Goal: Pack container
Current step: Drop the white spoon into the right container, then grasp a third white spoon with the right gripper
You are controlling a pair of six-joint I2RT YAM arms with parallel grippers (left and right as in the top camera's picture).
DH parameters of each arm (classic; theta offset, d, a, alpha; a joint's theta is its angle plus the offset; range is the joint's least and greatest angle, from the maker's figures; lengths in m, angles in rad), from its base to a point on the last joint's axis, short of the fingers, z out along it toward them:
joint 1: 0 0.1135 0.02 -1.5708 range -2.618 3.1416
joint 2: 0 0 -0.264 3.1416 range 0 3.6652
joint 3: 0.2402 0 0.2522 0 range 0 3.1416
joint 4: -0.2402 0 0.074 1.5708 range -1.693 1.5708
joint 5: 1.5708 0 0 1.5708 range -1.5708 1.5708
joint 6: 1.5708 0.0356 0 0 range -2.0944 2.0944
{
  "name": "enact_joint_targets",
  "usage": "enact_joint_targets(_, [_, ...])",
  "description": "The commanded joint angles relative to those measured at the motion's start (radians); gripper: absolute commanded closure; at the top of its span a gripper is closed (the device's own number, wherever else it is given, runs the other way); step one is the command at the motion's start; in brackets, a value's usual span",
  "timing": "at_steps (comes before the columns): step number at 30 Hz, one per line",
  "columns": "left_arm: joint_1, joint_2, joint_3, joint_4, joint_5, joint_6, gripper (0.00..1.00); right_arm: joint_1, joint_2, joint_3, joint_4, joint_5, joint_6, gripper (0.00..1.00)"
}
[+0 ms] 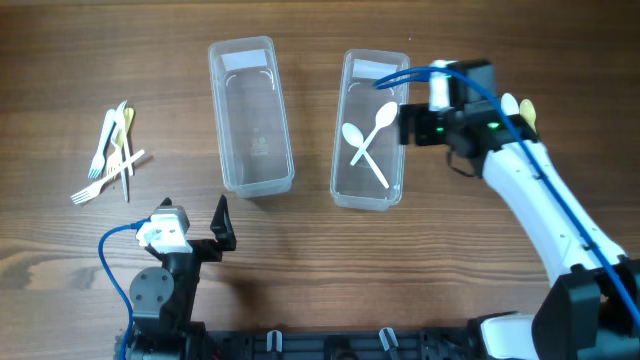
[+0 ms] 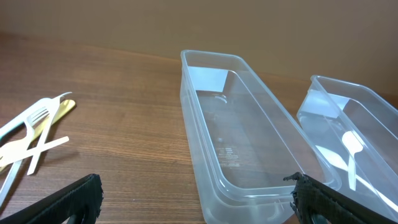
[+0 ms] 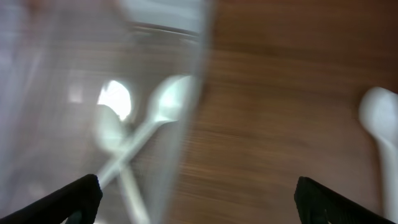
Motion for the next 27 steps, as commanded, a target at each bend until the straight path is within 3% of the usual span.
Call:
enact_joint_targets(1, [0.006, -0.008, -0.006, 0.003, 0.016, 0.023, 0.00, -0.103, -0.036, 0.002, -0.040, 0.246, -0.039, 0.00])
enact_joint_targets(6, [0.006, -0.008, -0.006, 0.003, 0.016, 0.023, 0.00, -0.235, 0.026, -0.002, -0.038, 0.229, -0.128, 0.03])
enact_joint_targets(10, [0.006, -0.008, -0.006, 0.003, 0.016, 0.023, 0.00, -0.300, 0.133, -0.005, 0.021, 0.106, -0.265, 0.28])
enact_joint_targets(11, [0.006, -0.008, -0.006, 0.003, 0.016, 0.023, 0.00, -0.312, 0.169, -0.005, 0.045, 0.096, -0.264, 0.30])
enact_joint_targets(17, [0.006, -0.008, -0.006, 0.003, 0.016, 0.023, 0.00, -0.341, 0.332, -0.005, 0.153, 0.097, -0.285, 0.29])
enact_joint_targets(23, [0.006, -0.008, -0.006, 0.003, 0.016, 0.023, 0.00, -0.341, 0.385, -0.005, 0.229, 0.059, -0.310, 0.30])
enact_joint_targets(27, [0.006, -0.008, -0.006, 0.003, 0.016, 0.023, 0.00, -0.344, 0.410, -0.005, 0.249, 0.060, -0.317, 0.38])
